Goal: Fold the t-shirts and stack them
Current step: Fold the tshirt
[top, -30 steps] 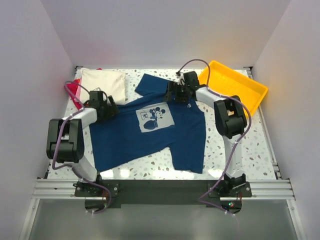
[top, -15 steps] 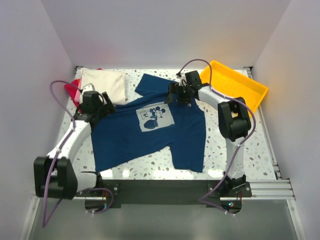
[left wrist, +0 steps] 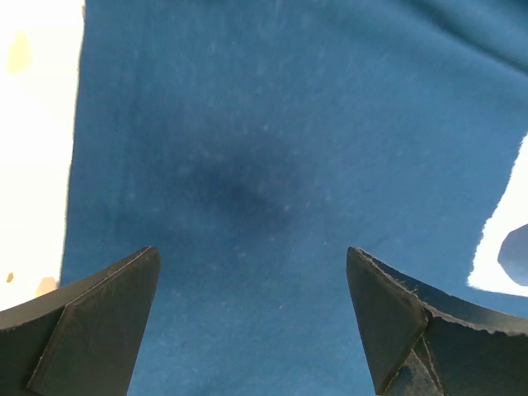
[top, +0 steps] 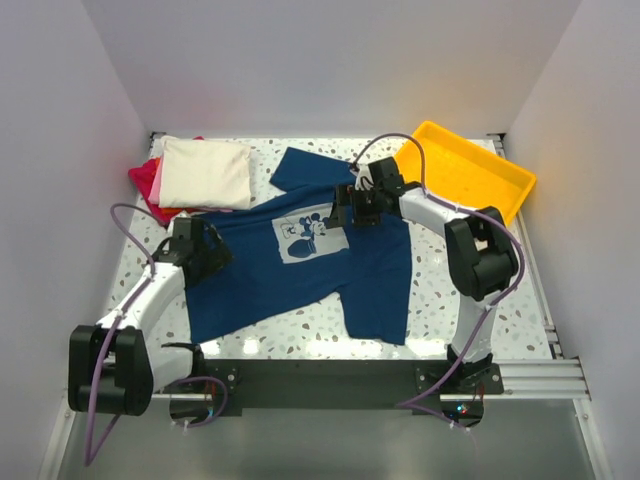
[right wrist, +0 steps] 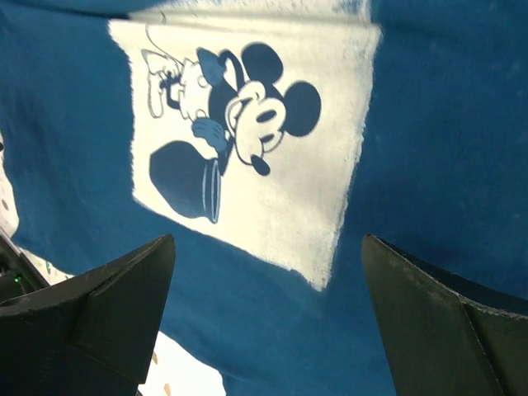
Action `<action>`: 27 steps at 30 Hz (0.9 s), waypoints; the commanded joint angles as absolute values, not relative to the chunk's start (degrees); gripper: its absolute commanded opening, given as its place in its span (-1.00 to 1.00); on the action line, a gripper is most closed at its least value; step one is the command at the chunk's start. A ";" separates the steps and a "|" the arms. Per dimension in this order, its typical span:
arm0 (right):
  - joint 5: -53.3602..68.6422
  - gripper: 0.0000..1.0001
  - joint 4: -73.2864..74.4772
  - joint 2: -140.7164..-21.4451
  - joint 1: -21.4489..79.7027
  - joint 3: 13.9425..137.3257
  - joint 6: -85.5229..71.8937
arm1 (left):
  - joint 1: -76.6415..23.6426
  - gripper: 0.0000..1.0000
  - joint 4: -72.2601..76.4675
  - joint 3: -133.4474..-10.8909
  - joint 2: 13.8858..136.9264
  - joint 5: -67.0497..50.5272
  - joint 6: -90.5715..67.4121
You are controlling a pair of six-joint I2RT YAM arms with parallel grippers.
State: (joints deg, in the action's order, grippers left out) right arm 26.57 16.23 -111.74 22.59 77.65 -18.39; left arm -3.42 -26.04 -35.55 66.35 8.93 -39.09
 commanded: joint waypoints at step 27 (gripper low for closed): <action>21.27 0.97 19.33 -125.41 21.62 91.13 -19.34 | -0.79 1.00 -13.54 -39.62 87.27 10.28 -35.34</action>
